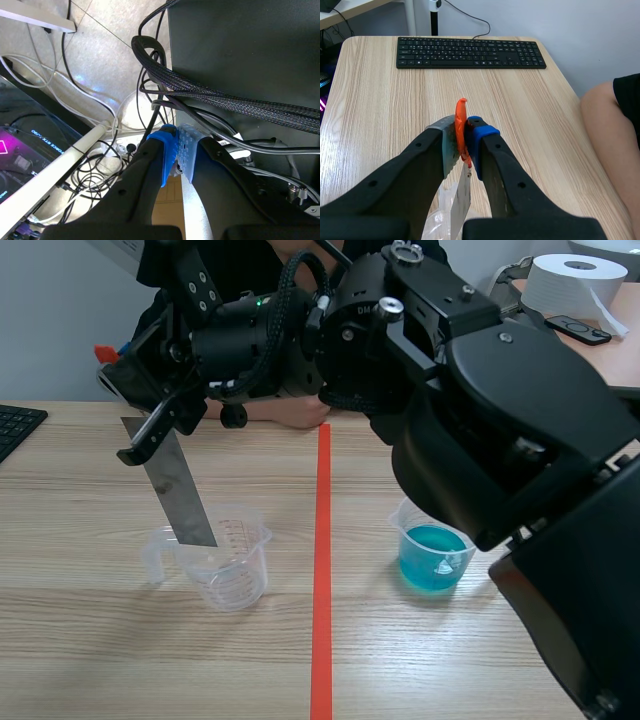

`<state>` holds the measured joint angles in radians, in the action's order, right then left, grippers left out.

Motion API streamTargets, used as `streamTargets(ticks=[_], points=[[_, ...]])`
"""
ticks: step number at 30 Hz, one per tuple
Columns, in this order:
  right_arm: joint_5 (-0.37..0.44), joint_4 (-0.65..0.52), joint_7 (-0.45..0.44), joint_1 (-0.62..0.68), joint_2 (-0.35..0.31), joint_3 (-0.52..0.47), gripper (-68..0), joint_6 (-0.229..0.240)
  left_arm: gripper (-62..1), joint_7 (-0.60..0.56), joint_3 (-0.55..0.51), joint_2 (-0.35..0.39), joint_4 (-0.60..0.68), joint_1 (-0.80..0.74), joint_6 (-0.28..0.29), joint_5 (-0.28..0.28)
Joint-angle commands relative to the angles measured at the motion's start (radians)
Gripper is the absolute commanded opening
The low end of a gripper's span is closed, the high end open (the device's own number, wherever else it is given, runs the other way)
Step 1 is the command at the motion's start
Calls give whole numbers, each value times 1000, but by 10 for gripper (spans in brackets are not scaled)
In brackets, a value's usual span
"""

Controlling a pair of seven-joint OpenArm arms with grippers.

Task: Do the redox reaction experiment.
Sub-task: 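Put the plate into the left beaker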

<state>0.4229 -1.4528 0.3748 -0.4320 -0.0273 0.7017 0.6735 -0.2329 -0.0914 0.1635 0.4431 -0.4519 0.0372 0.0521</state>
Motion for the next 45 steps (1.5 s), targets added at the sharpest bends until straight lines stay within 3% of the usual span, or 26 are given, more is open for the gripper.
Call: streamTargets(ticks=[1, 16, 24, 27, 32, 45], points=[[1, 2, -3, -17, 2, 0, -669, 1, -582, -6, 1, 1, 11, -10, 2, -3], [0, -8, -3, -20, 2, -2, -669, 1, -582, -6, 1, 1, 11, -10, 2, -3], [84, -185, 65, -19, -32, -3, -668, 0, -582, -6, 1, 1, 11, -10, 2, -3], [95, -254, 97, -19, -47, -3, -668, -27, -582, -6, 1, 1, 11, -10, 2, -3], [147, -341, 118, -19, -70, -23, -668, -30, -582, -6, 1, 1, 11, -10, 2, -3], [164, -367, 162, -19, -70, -53, -668, -30, -582, -6, 1, 0, 11, -10, 2, -3]])
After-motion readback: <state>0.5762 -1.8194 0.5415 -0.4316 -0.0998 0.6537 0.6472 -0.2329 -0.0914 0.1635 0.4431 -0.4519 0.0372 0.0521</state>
